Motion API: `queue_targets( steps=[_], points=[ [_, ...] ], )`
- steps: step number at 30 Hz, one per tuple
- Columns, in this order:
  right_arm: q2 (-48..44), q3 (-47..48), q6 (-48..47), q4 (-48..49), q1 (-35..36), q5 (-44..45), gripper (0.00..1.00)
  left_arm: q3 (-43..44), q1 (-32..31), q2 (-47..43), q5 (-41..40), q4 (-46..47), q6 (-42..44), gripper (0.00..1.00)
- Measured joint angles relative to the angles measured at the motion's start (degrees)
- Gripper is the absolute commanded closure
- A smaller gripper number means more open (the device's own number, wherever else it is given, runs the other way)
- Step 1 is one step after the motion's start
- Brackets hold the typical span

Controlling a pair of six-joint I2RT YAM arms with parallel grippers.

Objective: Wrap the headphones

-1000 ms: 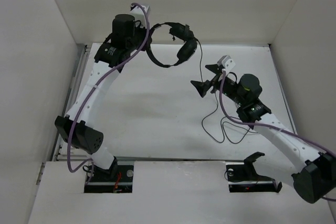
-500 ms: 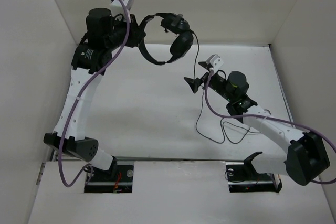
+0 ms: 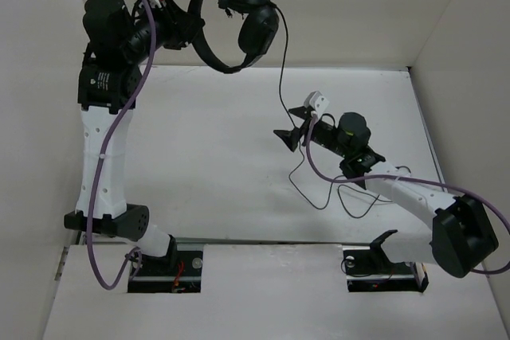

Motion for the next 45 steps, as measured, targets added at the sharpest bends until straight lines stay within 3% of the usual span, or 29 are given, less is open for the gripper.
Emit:
queue_targets(
  steps=[6,11,15,22,25,30,32,36,45],
  points=[
    [0.0,-1.3,1.2,-2.1,0.8,-3.2,0.43,2.0,3.1,1.6,2.2,1.4,-4.2,1.00],
    [0.0,-1.8,2.3,-4.7,2.8,-6.5,0.83,2.8,5.4,3.0,3.0,2.4,-7.1,1.00],
    [-0.1,-1.7,1.7,-8.5,3.3,-8.0,0.98,2.7,7.3,3.8,2.4,3.3,-9.2,1.00],
    [-0.2,9.5,-9.4,-29.6,2.8,-3.4,1.00,-4.7,6.9,3.8,-8.0,5.4,-6.8,1.00],
    [-0.4,16.5,-21.0,-37.2,2.8,3.1,1.00,-9.4,5.1,3.9,-15.2,5.3,-4.0,1.00],
    [-1.1,23.1,-48.9,-44.6,3.2,19.0,1.00,-15.5,0.6,4.9,-26.2,5.5,1.2,1.00],
    [-0.8,24.3,-62.8,-45.3,3.3,26.0,1.00,-17.2,-2.0,5.7,-29.9,5.8,3.7,1.00],
    [1.2,28.2,-77.9,-44.0,4.0,32.1,1.00,-19.6,-6.7,7.6,-34.1,6.6,7.9,1.00],
    [5.8,41.3,-95.0,-31.9,10.2,32.7,1.00,-27.6,-16.9,9.8,-38.2,7.9,17.0,1.00]
  ],
)
